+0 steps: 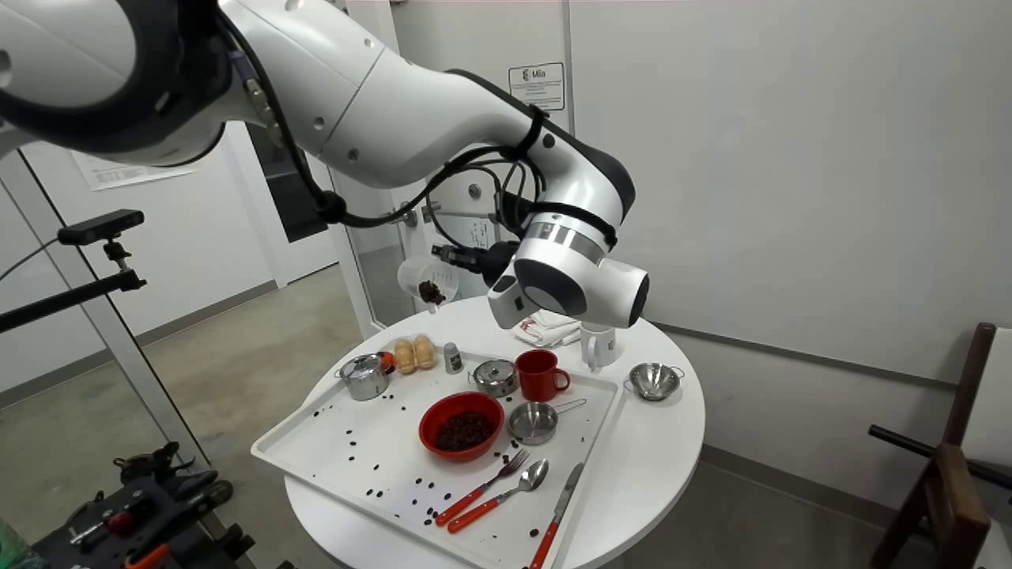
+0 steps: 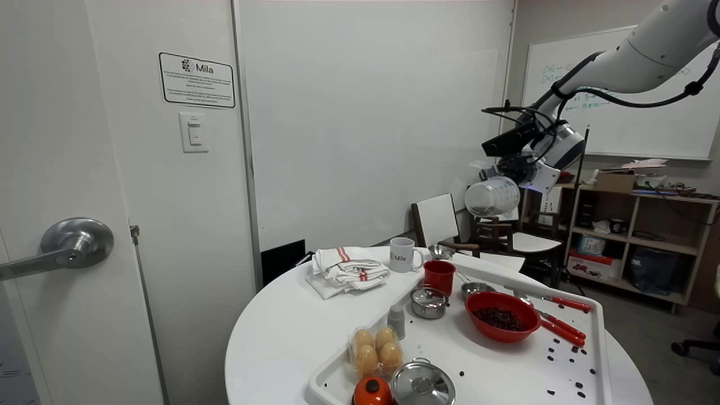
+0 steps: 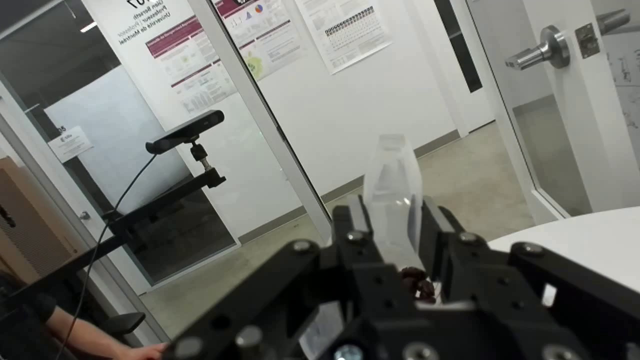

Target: Pour some contents of the jug into the red bowl

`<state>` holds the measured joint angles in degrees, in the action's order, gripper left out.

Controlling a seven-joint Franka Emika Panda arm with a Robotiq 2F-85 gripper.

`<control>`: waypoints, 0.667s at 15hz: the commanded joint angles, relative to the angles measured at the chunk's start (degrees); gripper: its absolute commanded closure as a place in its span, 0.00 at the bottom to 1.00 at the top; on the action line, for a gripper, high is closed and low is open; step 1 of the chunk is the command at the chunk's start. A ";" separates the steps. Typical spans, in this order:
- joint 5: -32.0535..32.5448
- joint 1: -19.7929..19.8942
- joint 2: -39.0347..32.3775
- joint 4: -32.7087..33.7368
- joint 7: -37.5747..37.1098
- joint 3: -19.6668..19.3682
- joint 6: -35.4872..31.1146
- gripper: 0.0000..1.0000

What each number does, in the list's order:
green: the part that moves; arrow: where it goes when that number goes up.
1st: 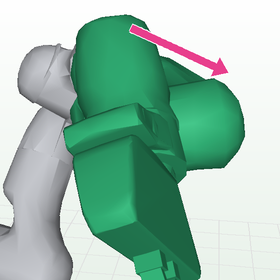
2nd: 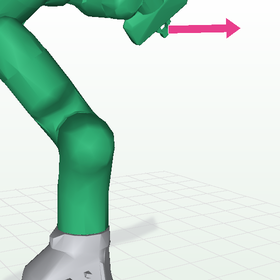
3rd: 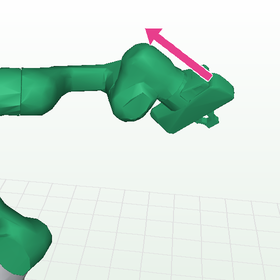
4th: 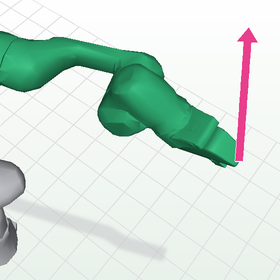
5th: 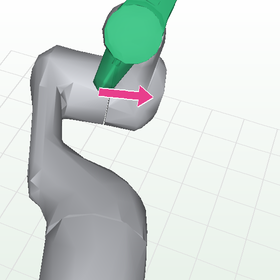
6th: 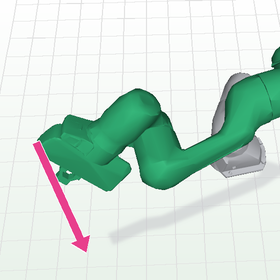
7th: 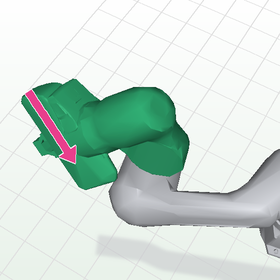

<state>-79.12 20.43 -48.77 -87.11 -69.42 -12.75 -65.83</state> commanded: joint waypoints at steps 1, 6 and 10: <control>4.03 -1.04 -0.22 2.80 -1.33 -1.29 -1.54 0.88; 11.01 -6.69 5.52 -3.84 0.41 -1.45 -6.90 0.88; 19.81 -12.99 8.40 -6.47 0.78 -1.11 -13.23 0.88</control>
<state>-64.85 12.07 -44.52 -89.27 -69.44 -13.27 -73.88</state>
